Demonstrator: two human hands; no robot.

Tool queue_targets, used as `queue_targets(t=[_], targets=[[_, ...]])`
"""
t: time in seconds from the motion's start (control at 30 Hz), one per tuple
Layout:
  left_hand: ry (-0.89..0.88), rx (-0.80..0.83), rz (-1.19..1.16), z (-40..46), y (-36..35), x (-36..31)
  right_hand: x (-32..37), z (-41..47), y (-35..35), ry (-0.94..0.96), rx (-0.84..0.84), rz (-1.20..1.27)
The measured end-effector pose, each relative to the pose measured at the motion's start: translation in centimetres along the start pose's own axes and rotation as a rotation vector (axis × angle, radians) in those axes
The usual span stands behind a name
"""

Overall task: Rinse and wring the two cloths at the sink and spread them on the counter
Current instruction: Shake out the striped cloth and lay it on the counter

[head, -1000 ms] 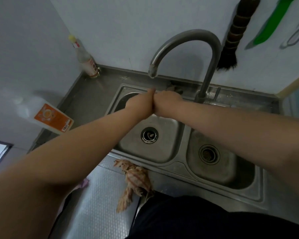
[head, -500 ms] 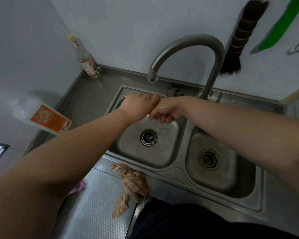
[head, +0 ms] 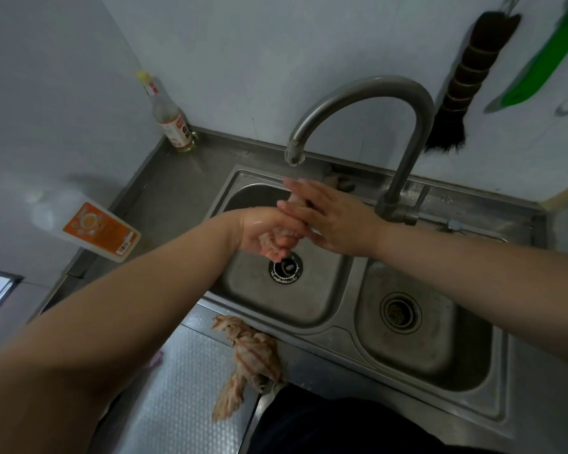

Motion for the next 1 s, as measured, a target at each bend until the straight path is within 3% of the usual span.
queue_targets(t=[0.13,0.23,0.33,0.47,0.53,0.6,0.7,0.83,0.93,1.0], targets=[[0.035,0.405,0.018,-0.3,-2.3,0.0,0.8,1.2,1.6,0.149,-0.26,-0.033],[0.138,0.386,0.101,-0.7,-2.2,0.8,1.5,1.2,2.1,0.199,-0.188,-0.055],[0.172,0.184,0.076,-0.9,-2.1,1.5,1.8,1.4,1.5,0.215,-0.069,-0.15],[0.079,-0.181,0.08,0.2,-1.7,1.5,0.4,1.7,0.5,-0.006,0.157,-0.218],[0.006,-0.377,0.221,0.9,-0.9,0.9,-0.4,2.1,0.5,-0.174,0.363,-0.124],[0.018,-0.602,0.581,1.1,-0.2,0.0,-0.6,2.6,0.5,-0.343,0.504,-0.057],[0.022,-0.806,1.105,0.9,0.6,-1.0,-0.4,3.6,0.4,-0.523,0.59,0.138],[-0.105,-0.79,1.637,-0.4,0.6,-2.7,-0.2,4.1,-0.6,-0.645,0.641,0.636],[-0.328,-0.748,1.827,-1.2,1.1,-4.0,0.2,3.4,-0.1,-0.83,0.499,1.163],[-0.421,-0.722,1.906,-1.2,1.4,-4.7,0.8,3.0,0.3,-0.894,0.449,1.385]])
Point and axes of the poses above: each hand's wrist, its own z-axis towards the middle knuckle, its own y-axis out of the back of the hand, x = y × z, the point moved 4 cm from there along z, towards the middle knuckle, and after that the axes turned 10 degrees about x, right-handed, at the moved point
